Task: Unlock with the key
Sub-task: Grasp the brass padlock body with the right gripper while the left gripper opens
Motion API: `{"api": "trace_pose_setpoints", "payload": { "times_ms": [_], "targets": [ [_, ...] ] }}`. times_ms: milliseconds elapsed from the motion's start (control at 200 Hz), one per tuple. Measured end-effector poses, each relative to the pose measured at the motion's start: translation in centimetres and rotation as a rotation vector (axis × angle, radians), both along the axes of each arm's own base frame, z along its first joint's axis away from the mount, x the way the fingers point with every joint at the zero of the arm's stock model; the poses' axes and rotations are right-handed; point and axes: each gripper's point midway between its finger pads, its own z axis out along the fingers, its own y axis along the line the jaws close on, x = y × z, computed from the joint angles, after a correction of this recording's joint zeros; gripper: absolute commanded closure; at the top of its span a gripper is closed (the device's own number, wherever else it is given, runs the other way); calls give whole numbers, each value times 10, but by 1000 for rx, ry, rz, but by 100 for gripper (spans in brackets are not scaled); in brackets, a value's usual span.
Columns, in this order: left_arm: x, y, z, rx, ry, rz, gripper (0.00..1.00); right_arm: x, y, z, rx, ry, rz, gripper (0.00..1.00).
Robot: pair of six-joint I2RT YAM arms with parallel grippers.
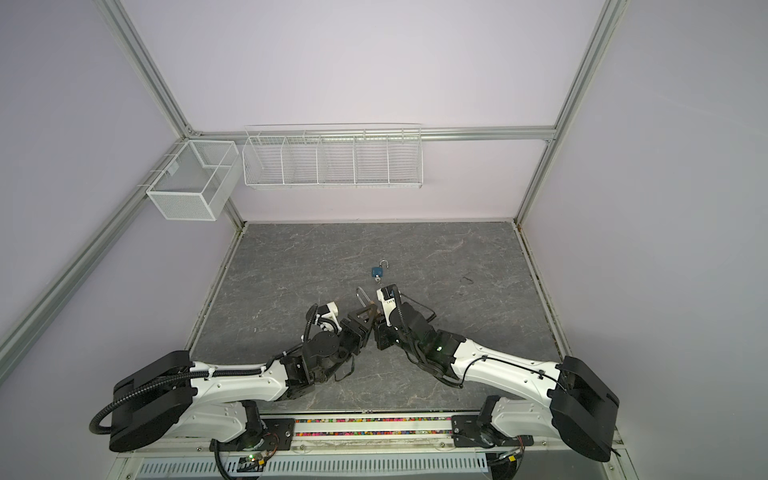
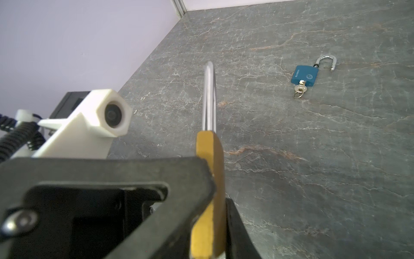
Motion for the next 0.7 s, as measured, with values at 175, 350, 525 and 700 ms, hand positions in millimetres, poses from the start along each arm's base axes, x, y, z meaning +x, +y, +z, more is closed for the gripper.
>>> {"api": "trace_pose_setpoints", "payload": {
  "times_ms": [175,350,525,700],
  "targets": [
    [-1,-1,2,-8,-3,-5,100,-1,-2,2,24,-25,0,94],
    [-6,-2,7,-25,-43,-36,27,-7,-8,8,57,-60,16,94],
    [20,39,15,-25,-180,46,1,-9,-28,24,126,-91,-21,94],
    [29,57,36,56,-391,9,1,-11,-46,51,264,-115,-51,94]
  ]
}}
